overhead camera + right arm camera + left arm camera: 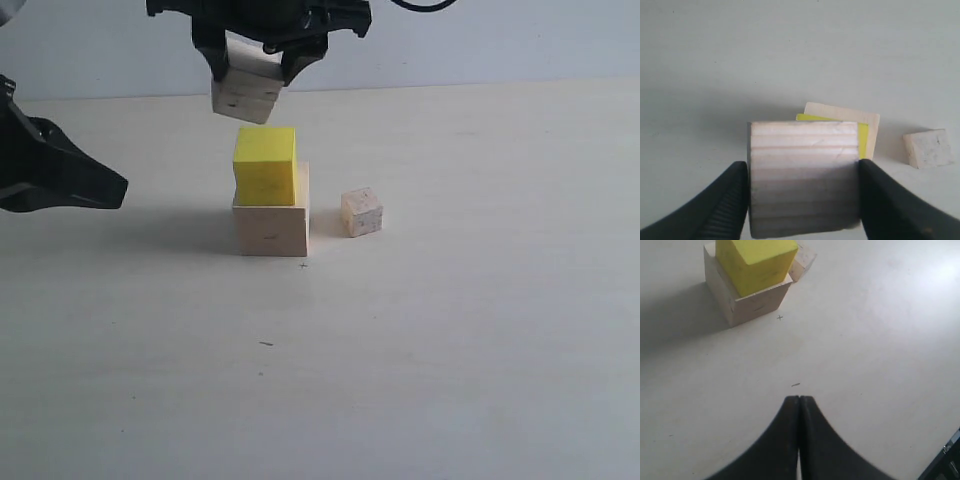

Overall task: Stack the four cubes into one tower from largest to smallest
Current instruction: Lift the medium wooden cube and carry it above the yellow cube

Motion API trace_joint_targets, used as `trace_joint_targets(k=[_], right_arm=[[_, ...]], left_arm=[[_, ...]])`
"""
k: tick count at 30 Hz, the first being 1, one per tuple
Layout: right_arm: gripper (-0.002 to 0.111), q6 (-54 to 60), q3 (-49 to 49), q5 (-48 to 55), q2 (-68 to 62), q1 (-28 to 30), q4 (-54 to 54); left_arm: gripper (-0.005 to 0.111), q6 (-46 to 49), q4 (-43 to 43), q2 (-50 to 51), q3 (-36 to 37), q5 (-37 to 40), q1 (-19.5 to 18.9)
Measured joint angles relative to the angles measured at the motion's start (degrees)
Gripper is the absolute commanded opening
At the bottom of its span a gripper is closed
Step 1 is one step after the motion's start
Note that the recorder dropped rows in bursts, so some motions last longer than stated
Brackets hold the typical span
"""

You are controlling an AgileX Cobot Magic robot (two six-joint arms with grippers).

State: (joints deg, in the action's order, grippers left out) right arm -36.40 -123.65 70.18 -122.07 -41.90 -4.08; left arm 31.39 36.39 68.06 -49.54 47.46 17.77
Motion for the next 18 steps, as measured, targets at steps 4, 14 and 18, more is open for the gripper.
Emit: trace_joint_targets(k=[4, 14, 18], right_arm=[[0.000, 0.10, 0.00, 0.10, -0.37, 0.00, 0.12], [0.000, 14.44, -0.21, 0.10, -0.37, 0.00, -2.71], [0.000, 40.57, -0.21, 0.10, -0.37, 0.00, -3.12]], left_arm=[[0.000, 0.00, 0.00, 0.00, 0.00, 0.77, 0.00], [0.000, 0.00, 0.00, 0.00, 0.00, 1.82, 0.00], [0.000, 0.14, 0.00, 0.00, 0.00, 1.82, 0.00]])
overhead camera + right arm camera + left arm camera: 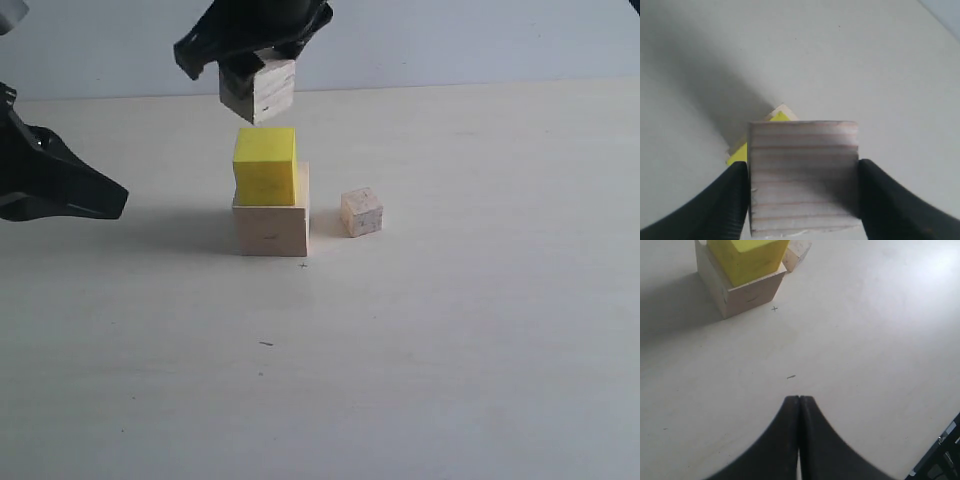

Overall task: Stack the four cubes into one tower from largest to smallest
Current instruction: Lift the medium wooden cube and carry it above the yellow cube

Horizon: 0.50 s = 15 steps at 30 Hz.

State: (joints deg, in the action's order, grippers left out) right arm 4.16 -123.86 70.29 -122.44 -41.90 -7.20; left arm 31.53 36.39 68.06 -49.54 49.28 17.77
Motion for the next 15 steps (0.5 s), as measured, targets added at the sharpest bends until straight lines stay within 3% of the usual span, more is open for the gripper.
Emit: trace_joint_targets(k=[2, 5, 15], right_arm=[[0.000, 13.72, 0.00, 0.00, 0.24, 0.00, -0.15], [0.000, 22.85, 0.00, 0.00, 0.36, 0.29, 0.09], [0.000, 34.41, 0.00, 0.12, 0.36, 7.95, 14.20]], left_arm=[[0.000, 0.62, 0.00, 0.00, 0.00, 0.00, 0.00], [0.000, 0.73, 0.00, 0.00, 0.00, 0.00, 0.00], [0.000, 0.94, 0.00, 0.00, 0.00, -0.10, 0.00]])
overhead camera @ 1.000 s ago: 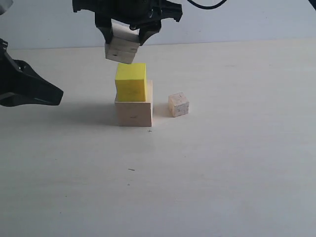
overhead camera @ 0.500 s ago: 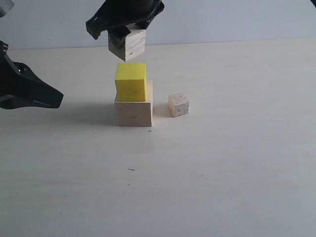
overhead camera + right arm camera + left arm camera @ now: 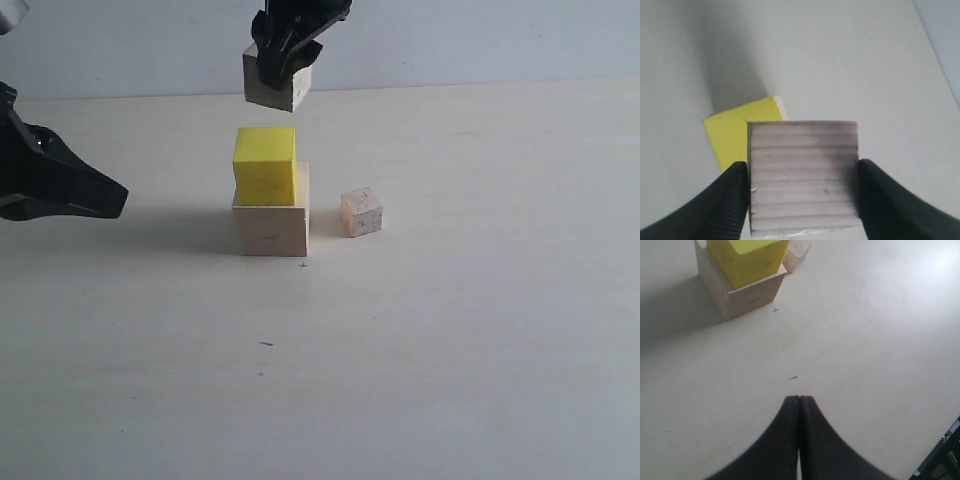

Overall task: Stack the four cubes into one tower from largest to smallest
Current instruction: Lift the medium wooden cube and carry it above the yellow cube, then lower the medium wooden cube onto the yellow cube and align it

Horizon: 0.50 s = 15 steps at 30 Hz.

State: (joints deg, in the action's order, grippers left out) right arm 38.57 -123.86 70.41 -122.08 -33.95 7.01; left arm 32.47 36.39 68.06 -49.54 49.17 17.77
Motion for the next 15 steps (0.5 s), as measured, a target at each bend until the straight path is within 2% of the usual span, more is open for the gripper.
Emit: trace_joint_targets(k=[8, 15], right_arm=[[0.000, 13.62, 0.00, 0.00, 0.00, 0.59, 8.66], [0.000, 15.63, 0.00, 0.00, 0.00, 1.39, 9.14]], left_arm=[[0.000, 0.00, 0.00, 0.00, 0.00, -0.54, 0.00], [0.000, 0.00, 0.00, 0.00, 0.00, -0.64, 0.00]])
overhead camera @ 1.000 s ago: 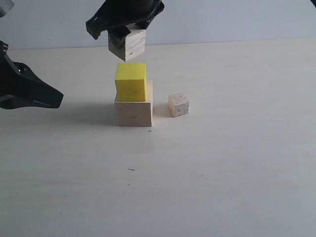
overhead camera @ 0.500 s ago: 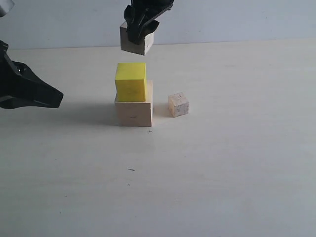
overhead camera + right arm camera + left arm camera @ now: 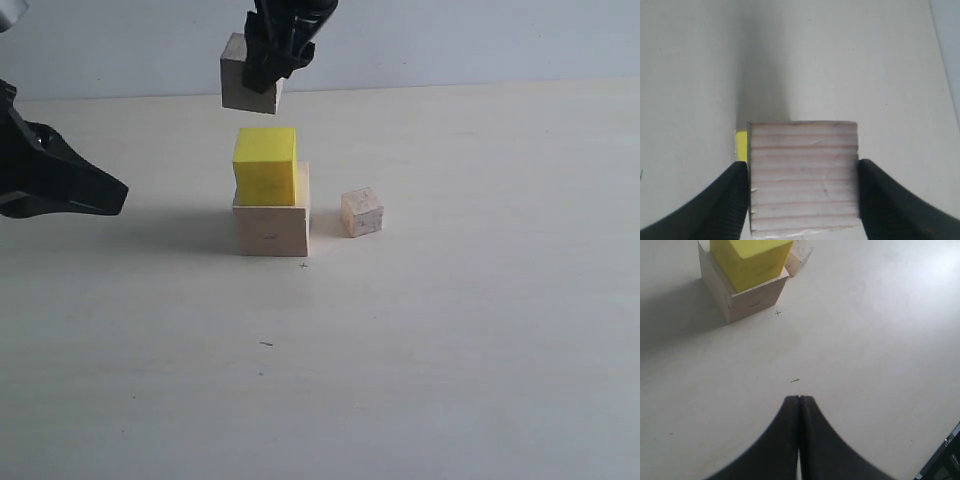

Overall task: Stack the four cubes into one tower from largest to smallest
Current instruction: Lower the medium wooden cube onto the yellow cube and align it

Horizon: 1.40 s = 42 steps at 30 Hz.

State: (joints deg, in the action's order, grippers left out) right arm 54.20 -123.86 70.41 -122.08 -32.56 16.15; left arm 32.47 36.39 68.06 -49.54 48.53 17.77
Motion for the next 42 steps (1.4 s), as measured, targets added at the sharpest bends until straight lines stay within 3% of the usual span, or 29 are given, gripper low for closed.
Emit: trace_joint_targets(k=[13, 42], right_arm=[[0.000, 4.94, 7.48, -0.10, 0.00, 1.34, 1.04], [0.000, 10.49, 7.45, -1.06, 0.00, 1.43, 3.39]], left_arm=[[0.000, 0.00, 0.00, 0.00, 0.00, 0.00, 0.00], [0.000, 0.11, 0.00, 0.00, 0.00, -0.47, 0.00]])
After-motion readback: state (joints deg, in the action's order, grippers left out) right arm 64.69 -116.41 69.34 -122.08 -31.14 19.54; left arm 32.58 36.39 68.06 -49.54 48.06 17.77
